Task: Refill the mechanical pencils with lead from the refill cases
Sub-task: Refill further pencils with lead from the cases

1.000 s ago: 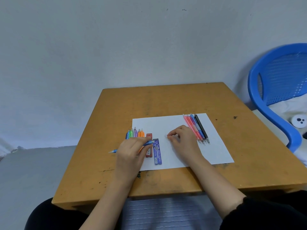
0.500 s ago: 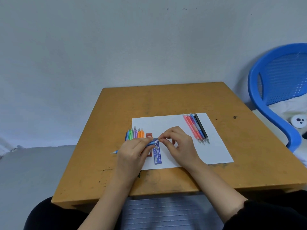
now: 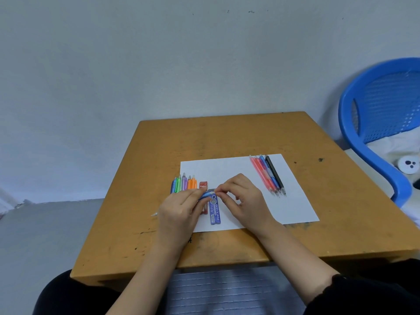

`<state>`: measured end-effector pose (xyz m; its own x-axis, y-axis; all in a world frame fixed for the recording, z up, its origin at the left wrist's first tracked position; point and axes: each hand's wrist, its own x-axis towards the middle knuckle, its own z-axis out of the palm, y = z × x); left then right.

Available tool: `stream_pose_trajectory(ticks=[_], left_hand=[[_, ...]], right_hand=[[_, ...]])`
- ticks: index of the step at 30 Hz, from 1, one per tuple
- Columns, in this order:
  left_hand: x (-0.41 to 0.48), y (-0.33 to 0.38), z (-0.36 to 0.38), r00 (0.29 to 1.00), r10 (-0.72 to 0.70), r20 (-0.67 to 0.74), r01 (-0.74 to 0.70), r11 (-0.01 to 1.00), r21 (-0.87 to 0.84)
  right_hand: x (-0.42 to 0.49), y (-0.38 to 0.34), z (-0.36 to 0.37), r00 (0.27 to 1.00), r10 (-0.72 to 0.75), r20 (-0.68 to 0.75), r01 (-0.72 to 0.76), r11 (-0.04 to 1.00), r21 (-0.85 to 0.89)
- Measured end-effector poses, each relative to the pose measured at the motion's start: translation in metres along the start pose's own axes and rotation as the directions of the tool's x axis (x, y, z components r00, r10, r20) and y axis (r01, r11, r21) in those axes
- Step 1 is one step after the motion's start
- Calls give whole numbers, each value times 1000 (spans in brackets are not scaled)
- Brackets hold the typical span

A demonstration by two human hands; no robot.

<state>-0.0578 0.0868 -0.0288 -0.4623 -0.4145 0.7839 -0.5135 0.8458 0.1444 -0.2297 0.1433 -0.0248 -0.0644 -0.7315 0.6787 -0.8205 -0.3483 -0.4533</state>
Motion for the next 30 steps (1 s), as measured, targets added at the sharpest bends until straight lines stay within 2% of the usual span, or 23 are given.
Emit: stream_pose_trajectory(ticks=[6, 9, 14, 18, 21, 25, 27, 30], left_hand=[[-2, -2, 1, 998, 59, -18, -59, 998, 14], [-1, -2, 0, 996, 81, -22, -81, 997, 19], [-1, -1, 0, 996, 84, -21, -84, 996, 27], [-3, -2, 1, 998, 56, -5, -55, 998, 18], [-4, -4, 2, 999, 40, 6, -40, 999, 12], [-4, -4, 2, 999, 46, 11, -47, 999, 3], [-4, -3, 1, 999, 47, 7, -47, 999, -1], [-4, -4, 1, 999, 42, 9, -42, 999, -2]], right_hand=[[-1, 2, -1, 997, -80, -14, 79, 997, -26], [-2, 4, -1, 998, -64, -8, 64, 998, 0], [1, 4, -2, 998, 47, 31, -49, 997, 65], [5, 3, -10, 971, 233, -58, -222, 964, 144], [9, 7, -11, 934, 355, -47, -352, 934, 59], [15, 14, -6, 855, 504, 121, -500, 864, -66], [17, 16, -5, 831, 539, 136, -531, 842, -93], [20, 16, -3, 835, 531, 144, -524, 847, -90]])
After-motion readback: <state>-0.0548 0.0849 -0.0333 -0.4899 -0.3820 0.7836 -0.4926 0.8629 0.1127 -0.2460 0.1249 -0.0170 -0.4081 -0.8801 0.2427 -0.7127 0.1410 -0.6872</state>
